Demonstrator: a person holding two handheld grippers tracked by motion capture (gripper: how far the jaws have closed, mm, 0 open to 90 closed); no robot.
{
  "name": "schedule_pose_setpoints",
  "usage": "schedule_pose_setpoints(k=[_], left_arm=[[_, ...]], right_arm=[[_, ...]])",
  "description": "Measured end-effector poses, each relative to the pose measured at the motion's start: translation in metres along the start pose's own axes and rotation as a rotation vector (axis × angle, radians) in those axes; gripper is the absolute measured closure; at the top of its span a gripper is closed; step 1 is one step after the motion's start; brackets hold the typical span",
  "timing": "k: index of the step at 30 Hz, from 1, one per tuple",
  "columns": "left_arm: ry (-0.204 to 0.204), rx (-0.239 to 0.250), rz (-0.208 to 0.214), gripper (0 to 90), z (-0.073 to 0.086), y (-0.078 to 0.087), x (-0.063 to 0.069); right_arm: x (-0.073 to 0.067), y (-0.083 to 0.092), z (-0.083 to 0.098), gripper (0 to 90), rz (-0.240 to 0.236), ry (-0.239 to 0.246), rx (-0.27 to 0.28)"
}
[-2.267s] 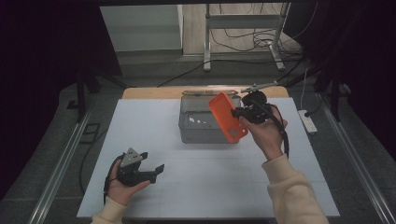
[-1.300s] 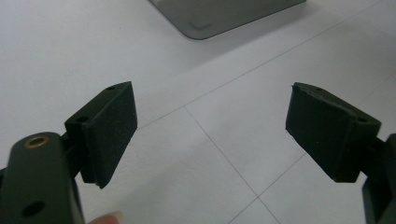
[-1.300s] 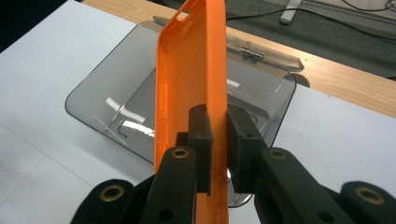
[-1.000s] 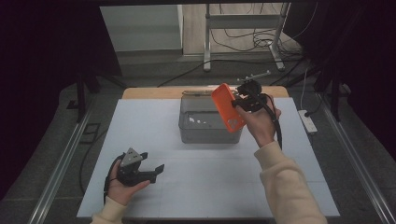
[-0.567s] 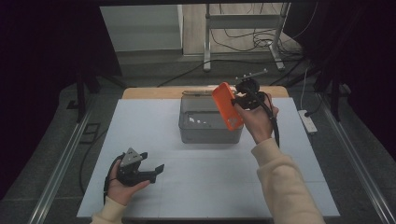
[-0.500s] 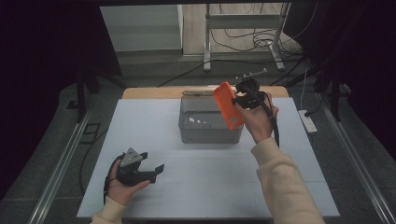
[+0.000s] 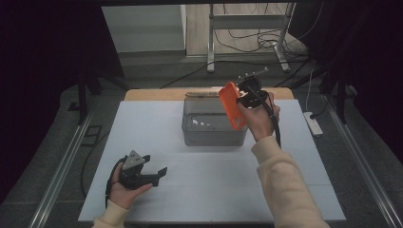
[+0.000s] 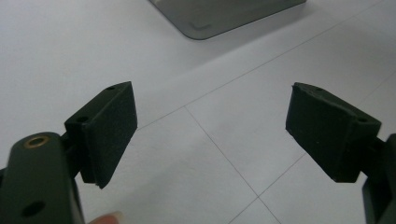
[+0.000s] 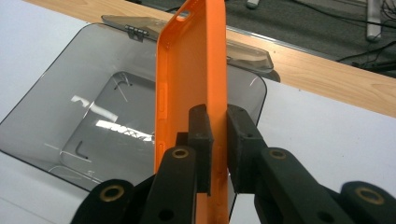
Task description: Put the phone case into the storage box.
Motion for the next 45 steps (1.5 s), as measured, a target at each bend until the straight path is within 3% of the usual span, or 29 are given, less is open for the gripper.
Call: schedule_pose_setpoints(k=[26, 45], left_arm=[[0.000, 0.003, 0.001, 16.6, 0.000, 0.000, 0.000], [0.001, 0.003, 0.002, 16.7, 0.000, 0.001, -0.001]], right_arm=[[0.003, -0.016, -0.004, 81.3, 0.074, -0.035, -0.016], [0.004, -0.026, -0.003, 81.3, 0.124, -0.030, -0.032]])
Point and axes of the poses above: each handheld gripper's, and its own axes: y roughly backward along the jaws, z roughly out of its underside, x roughly to its right, the point moved 7 cm from there along -y, roughly forward along the jaws, and after that the axes turned 10 degrees about -y, right-handed, at the moved point
